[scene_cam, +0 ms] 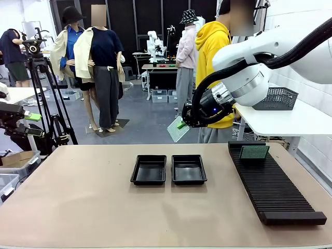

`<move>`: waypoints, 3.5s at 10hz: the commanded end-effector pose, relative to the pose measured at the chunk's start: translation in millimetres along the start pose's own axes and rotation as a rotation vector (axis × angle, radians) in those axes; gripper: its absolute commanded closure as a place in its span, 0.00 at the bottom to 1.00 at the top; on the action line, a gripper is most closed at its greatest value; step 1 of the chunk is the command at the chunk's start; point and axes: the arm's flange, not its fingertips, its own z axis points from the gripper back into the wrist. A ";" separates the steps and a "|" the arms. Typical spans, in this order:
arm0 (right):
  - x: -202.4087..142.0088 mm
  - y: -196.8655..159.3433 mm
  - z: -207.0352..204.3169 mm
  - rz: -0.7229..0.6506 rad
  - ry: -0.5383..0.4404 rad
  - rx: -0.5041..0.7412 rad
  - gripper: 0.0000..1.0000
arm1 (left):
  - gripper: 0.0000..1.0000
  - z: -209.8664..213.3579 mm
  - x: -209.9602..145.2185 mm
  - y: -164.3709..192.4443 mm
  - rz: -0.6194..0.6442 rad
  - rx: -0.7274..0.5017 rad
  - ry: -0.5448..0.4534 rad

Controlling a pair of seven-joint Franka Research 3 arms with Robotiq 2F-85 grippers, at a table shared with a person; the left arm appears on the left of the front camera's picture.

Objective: Inspect and transfer BCBs to ESD trays.
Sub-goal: Pick up the Blank PCB from the PCB Rack and place it in the left ESD tray.

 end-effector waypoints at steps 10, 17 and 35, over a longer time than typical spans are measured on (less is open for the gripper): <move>-9.2 10.3 -32.2 -0.039 -0.111 0.032 1.00 | 0.00 1.4 0.9 -2.3 0.017 0.001 -0.004; -21.2 -12.5 -120.1 -0.172 -0.174 0.038 1.00 | 0.00 1.4 0.9 -2.3 0.017 0.001 -0.004; -14.1 -15.3 -218.8 -0.227 -0.129 -0.134 1.00 | 0.00 1.4 0.9 -2.3 0.017 0.001 -0.004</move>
